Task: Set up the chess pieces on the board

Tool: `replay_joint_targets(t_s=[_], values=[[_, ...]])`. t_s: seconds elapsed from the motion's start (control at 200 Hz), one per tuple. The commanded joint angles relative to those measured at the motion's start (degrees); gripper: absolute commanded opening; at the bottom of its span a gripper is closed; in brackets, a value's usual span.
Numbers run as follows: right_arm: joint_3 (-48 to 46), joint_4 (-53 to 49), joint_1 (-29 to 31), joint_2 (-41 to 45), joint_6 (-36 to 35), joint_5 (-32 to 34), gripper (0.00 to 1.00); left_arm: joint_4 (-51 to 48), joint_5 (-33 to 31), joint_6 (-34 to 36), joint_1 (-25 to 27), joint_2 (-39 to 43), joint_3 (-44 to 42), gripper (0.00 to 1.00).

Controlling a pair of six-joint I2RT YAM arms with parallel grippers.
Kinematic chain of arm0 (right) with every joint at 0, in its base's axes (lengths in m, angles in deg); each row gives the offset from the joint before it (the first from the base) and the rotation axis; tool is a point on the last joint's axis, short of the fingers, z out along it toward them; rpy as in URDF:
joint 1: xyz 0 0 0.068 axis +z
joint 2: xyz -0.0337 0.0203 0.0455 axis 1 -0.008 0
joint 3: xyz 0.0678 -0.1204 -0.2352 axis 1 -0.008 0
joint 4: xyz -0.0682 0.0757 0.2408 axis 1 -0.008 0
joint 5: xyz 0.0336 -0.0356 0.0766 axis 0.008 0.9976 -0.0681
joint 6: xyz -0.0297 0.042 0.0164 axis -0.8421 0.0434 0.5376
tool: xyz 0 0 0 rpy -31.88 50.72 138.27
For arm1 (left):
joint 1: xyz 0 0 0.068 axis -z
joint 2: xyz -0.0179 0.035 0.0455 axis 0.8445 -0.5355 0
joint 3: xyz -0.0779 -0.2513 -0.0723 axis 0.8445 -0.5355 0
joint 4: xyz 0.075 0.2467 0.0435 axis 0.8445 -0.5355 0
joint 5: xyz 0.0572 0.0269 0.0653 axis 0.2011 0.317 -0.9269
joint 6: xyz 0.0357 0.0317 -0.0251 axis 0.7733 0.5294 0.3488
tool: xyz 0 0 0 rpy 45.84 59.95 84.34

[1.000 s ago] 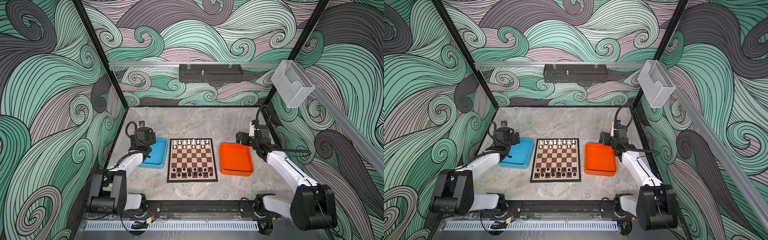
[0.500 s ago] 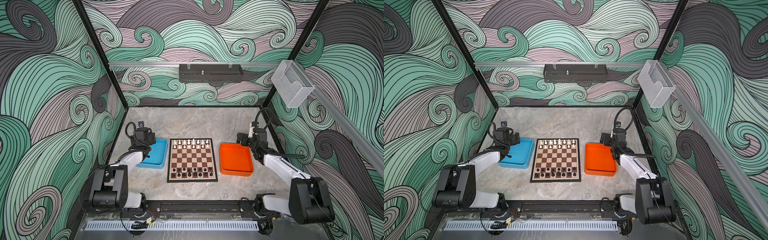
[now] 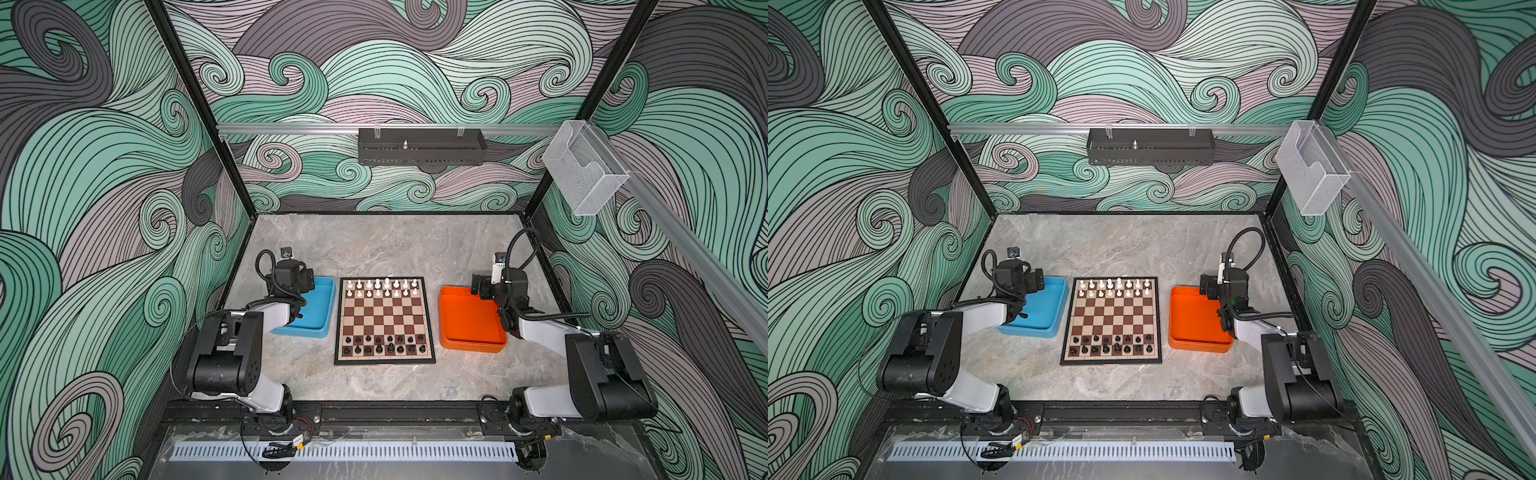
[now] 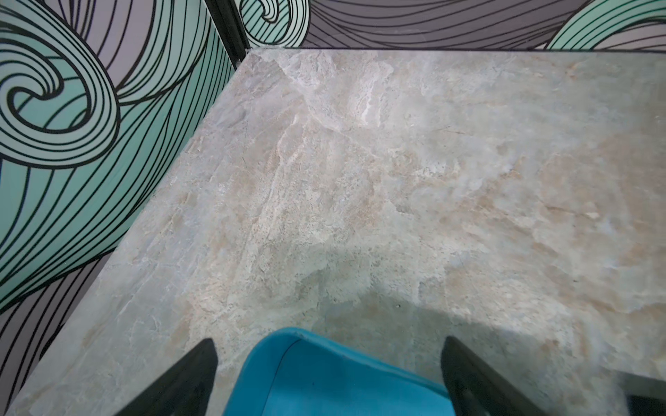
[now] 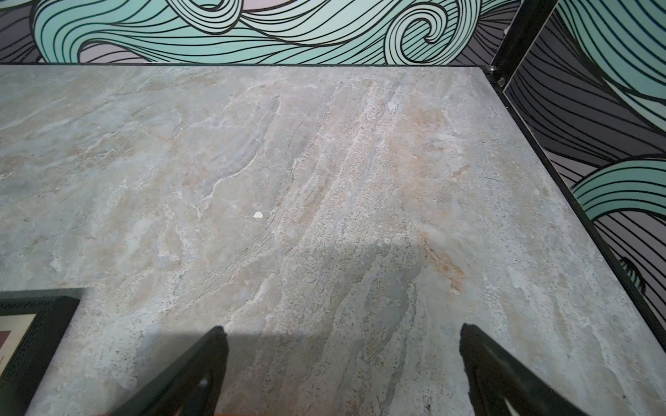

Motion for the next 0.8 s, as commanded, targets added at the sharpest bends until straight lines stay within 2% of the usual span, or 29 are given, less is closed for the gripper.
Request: replay_joint_targets(t_s=[0.0, 0.085, 0.42, 0.625, 0.746, 0.796], values=[[-2.1, 11.9, -0.3, -2.6, -3.2, -1.9, 1.00, 2.8, 1.0, 0.3, -0.4, 0.3, -0.6, 0.99], [-3.1, 15.8, -0.9, -4.9, -2.8, -2.6, 1.00, 4.1, 2.2, 0.6, -0.5, 0.8, -1.5, 0.99], [-2.3, 14.6, -3.0, -6.0, -1.0, -5.1, 1.00, 4.6, 2.6, 0.7, -0.6, 0.8, -1.8, 0.98], [-2.1, 14.5, -4.2, -6.2, -0.2, -7.0, 1.00, 9.2, 7.3, 2.2, -1.0, 1.5, -5.0, 0.99], [-2.5, 15.4, -4.3, -6.5, -0.5, -8.0, 1.00, 18.2, 9.6, 3.4, -1.5, -0.6, -8.7, 0.99], [-2.8, 16.1, -4.3, -6.6, -0.7, -8.8, 1.00, 15.9, 9.6, 2.9, -1.5, 0.1, -7.9, 0.98]])
